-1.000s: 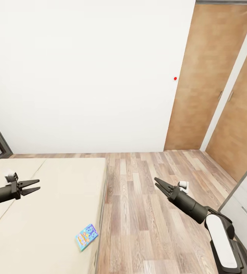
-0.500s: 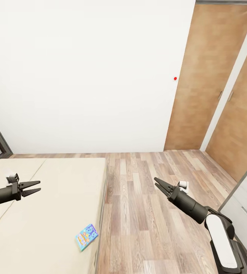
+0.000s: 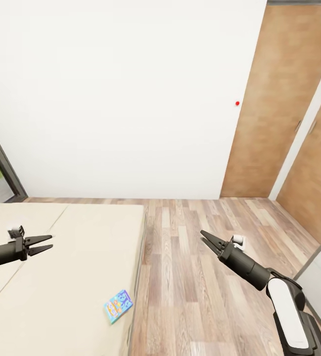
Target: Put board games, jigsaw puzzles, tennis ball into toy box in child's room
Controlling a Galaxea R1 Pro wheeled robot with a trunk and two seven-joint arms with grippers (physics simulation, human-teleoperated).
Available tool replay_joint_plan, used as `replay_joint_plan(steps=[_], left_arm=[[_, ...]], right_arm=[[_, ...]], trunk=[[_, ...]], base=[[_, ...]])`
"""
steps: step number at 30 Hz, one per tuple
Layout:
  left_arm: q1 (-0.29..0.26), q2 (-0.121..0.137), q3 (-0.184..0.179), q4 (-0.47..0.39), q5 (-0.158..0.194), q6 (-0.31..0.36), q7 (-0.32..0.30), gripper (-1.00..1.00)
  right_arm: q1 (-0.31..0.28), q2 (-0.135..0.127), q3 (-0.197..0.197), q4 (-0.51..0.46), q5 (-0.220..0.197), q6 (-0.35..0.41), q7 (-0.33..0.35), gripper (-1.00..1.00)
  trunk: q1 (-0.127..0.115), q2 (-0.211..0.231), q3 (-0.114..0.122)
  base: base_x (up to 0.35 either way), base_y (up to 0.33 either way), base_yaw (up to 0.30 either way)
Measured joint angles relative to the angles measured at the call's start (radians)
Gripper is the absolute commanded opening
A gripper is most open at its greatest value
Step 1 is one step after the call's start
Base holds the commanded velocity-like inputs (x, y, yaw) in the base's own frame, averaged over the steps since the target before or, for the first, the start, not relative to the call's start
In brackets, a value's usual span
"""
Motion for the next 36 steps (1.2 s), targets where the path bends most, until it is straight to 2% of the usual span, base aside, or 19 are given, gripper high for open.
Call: replay_joint_plan(steps=[6,17,25,30,36], left_arm=[[0.000,0.000,0.000,0.000,0.000,0.000,0.000,1.00],[0.000,-0.001,0.000,0.000,0.000,0.000,0.003,1.00],[0.000,-0.003,0.000,0.000,0.000,0.000,0.004,1.00],[0.000,-0.004,0.000,0.000,0.000,0.000,0.004,1.00],[0.000,-0.005,0.000,0.000,-0.001,0.000,0.005,1.00]], right_arm=[[0.000,0.000,0.000,0.000,0.000,0.000,0.000,1.00],[0.000,0.004,0.001,0.000,0.000,-0.021,0.001,1.00],[0.000,0.006,0.005,0.000,0.001,-0.036,0.001,1.00],[0.000,0.005,0.032,0.001,0.002,-0.040,-0.001,1.00],[0.000,0.006,0.045,0.001,0.002,-0.042,-0.004,1.00]], trunk=[[0.000,0.000,0.003],[0.000,0.000,0.004],[0.000,0.000,0.006],[0.000,0.000,0.007],[0.000,0.000,0.007]], base=[[0.000,0.000,0.191],[0.000,0.000,0.042],[0.000,0.000,0.209],[0.000,0.000,0.200],[0.000,0.000,0.039]])
